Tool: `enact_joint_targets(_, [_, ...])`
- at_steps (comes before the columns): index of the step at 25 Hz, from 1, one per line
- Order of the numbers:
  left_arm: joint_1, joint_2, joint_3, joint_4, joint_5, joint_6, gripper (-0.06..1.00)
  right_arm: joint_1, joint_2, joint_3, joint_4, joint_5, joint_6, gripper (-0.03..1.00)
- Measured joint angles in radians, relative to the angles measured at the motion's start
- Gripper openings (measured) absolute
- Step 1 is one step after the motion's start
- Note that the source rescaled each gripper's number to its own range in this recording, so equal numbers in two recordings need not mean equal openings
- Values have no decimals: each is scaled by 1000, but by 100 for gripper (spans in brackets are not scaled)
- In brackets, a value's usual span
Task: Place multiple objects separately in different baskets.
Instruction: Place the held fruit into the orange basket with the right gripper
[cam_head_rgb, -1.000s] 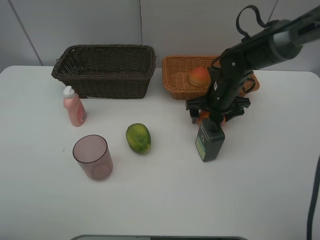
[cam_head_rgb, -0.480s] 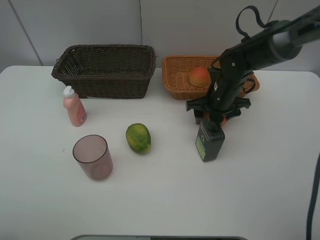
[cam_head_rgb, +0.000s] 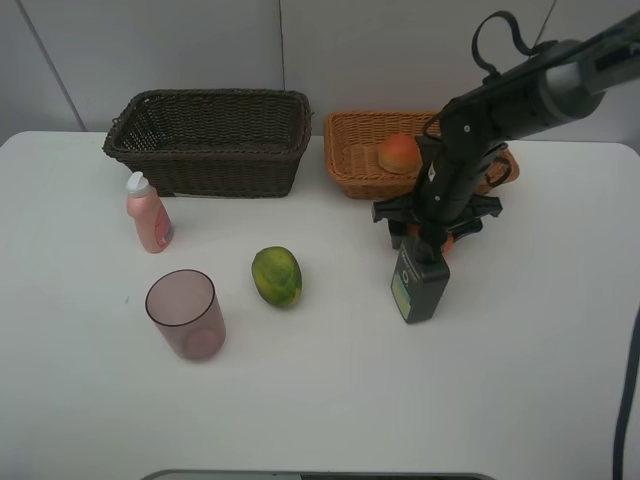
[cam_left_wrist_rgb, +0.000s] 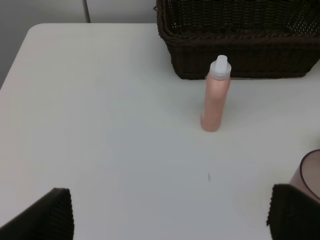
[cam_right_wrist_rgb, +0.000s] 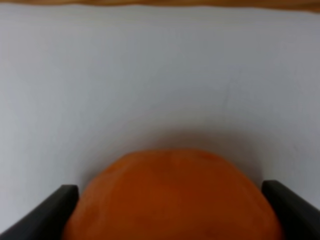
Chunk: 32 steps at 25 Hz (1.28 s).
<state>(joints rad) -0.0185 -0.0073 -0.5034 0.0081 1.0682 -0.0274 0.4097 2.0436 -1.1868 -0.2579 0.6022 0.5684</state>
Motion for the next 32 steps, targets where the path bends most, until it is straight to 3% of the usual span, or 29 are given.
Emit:
enact_joint_targets(13, [0,0,0,0,0,0,100,1,-162,-5,0,86,-9,57])
enact_joint_targets(20, [0,0,0,0,0,0,100,-5,-169,-138,64,240,-172,57])
enact_joint_targets(32, [0,0,0,0,0,0,100,-88,-66,-346,33,253,-244,57])
